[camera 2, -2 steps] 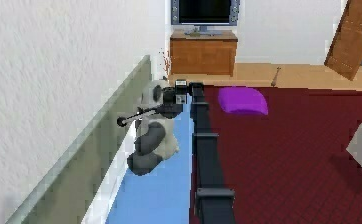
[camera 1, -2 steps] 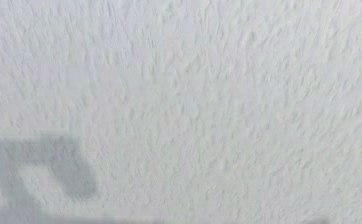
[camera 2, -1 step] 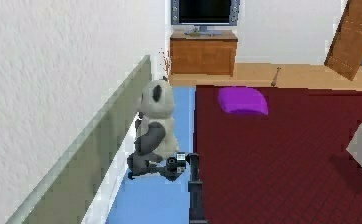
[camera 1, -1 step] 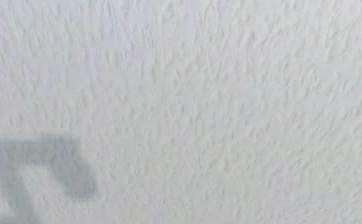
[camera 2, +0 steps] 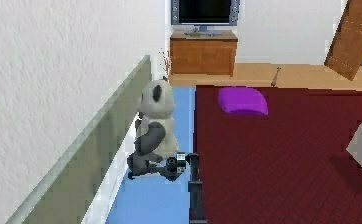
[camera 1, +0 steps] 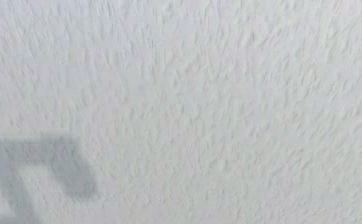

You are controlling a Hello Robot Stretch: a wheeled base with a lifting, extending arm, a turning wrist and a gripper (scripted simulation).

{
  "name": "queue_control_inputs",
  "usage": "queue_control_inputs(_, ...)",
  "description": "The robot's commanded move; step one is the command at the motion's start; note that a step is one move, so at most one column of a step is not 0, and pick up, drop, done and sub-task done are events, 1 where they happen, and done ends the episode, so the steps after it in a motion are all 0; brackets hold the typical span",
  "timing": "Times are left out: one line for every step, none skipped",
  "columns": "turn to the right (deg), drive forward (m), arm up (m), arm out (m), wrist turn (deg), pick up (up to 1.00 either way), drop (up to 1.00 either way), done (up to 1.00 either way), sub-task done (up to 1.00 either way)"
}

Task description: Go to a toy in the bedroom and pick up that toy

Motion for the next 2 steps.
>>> queue_control_inputs(0.0, 0.00, 0.10, 0.00, 0.0, 0.00, 0.00, 0.00, 0.00)
queue_control_inputs(0.0, 0.00, 0.00, 0.00, 0.0, 0.00, 0.00, 1.00, 0.00)
